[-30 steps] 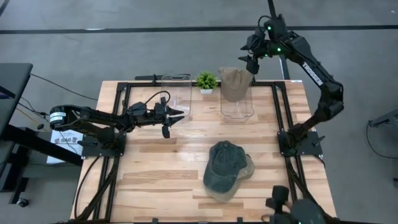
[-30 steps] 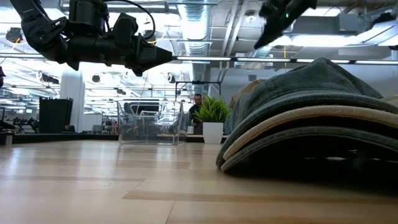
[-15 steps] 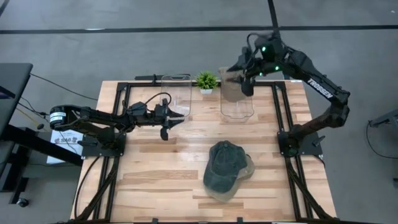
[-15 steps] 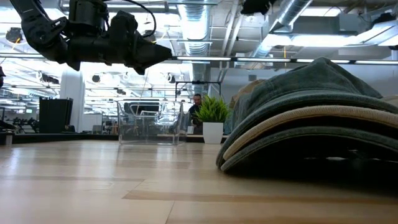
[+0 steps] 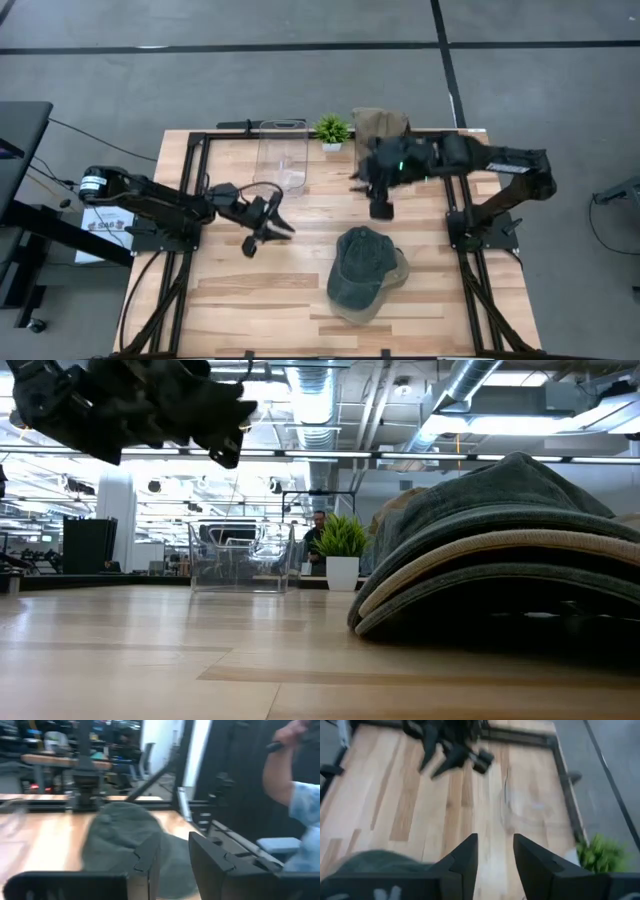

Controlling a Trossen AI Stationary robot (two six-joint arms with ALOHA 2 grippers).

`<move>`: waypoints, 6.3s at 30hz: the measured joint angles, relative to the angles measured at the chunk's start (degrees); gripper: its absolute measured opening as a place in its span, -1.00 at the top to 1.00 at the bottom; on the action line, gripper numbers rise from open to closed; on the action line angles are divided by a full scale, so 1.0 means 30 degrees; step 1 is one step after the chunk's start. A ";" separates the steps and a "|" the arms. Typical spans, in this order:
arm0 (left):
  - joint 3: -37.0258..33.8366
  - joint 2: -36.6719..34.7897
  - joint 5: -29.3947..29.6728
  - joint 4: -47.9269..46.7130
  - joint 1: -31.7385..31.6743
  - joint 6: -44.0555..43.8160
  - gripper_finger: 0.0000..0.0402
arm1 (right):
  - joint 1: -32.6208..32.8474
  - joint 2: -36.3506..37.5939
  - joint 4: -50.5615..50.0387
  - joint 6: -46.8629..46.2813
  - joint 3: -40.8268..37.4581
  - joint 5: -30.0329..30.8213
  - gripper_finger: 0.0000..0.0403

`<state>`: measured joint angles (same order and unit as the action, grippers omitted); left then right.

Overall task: Pick & Place hat
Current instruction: Put the top blue cap into the left transparent bin

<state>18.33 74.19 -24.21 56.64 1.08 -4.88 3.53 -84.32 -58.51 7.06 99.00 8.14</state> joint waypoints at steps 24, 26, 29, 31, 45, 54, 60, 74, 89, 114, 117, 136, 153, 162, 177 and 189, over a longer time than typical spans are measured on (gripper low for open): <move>-0.0764 -0.0007 0.0047 -0.0889 0.5871 -0.0539 0.52 | 0.6996 -0.7657 -0.3850 -1.4525 -0.0007 0.4350 0.45; -0.0963 -0.0007 0.0056 -0.0884 0.6088 -0.0539 0.52 | 0.7105 -0.8076 -0.3791 -1.4482 -0.0007 0.4341 0.45; -0.1185 -0.0007 0.0044 -0.0889 0.6314 -0.0540 0.52 | 0.7200 -0.8583 -0.3926 -1.4431 -0.0007 0.4323 0.45; -0.1304 -0.0007 0.0051 -0.0874 0.6404 -0.0546 0.52 | 0.7192 -0.8814 -0.4103 -1.4487 -0.0003 0.4280 0.45; -0.1377 -0.0007 0.0049 -0.1603 0.6411 -0.0498 0.52 | 0.6468 -0.8800 -0.6777 -1.5421 0.0015 0.4284 0.38; -0.1377 -0.0007 0.0044 -0.1603 0.6411 -0.0481 0.52 | 0.5880 -0.8800 -0.7420 -1.5398 0.0008 0.4285 0.04; -0.1377 -0.0007 0.0044 -0.1603 0.6411 -0.0481 0.52 | 0.5903 -0.8963 -0.8004 -1.5368 0.0015 0.4299 0.00; -0.1377 -0.0007 0.0044 -0.1603 0.6411 -0.0532 0.52 | 0.5757 -1.0085 -0.8556 -1.5195 0.0000 0.4481 0.19; -0.1370 -0.0007 0.0044 -0.1603 0.6411 -0.0532 0.52 | 0.5771 -1.0141 -0.8516 -1.5202 0.0007 0.4474 0.45; -0.1362 -0.0007 0.0044 -0.1603 0.6417 -0.0539 0.52 | 0.5649 -1.0141 -0.8986 -1.5363 0.0007 0.4998 -0.09; -0.1362 -0.0007 0.0044 -0.1603 0.6411 -0.0539 0.52 | 0.5524 -1.0147 -0.8986 -1.5363 0.0007 0.5257 -0.08; -0.1362 -0.0007 0.0040 -0.1603 0.6418 -0.0619 0.52 | 0.5524 -1.0148 -0.8008 -1.5363 -0.1736 0.4758 0.24; -0.1362 -0.0006 0.0044 -0.1603 0.6417 -0.0619 0.52 | 0.5560 -1.0112 -0.6728 -1.5873 -0.3220 0.4137 0.77; -0.1362 0.0000 0.0040 -0.1603 0.6418 -0.0619 0.52 | 0.5706 -1.0104 -0.6782 -1.5697 -0.1735 0.3745 0.99; -0.1362 0.0000 0.0040 -0.1603 0.6418 -0.0622 0.52 | 0.6103 -1.0068 -0.7572 -1.4808 0.2186 0.3902 1.00; -0.1362 0.0000 0.0041 -0.1610 0.6416 -0.0624 0.52 | 0.6296 -1.0061 -0.8709 -1.5865 0.2251 0.4270 0.68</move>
<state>14.24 74.19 -24.08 51.81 20.33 -6.76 22.41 -114.50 -84.64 -40.53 105.75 20.95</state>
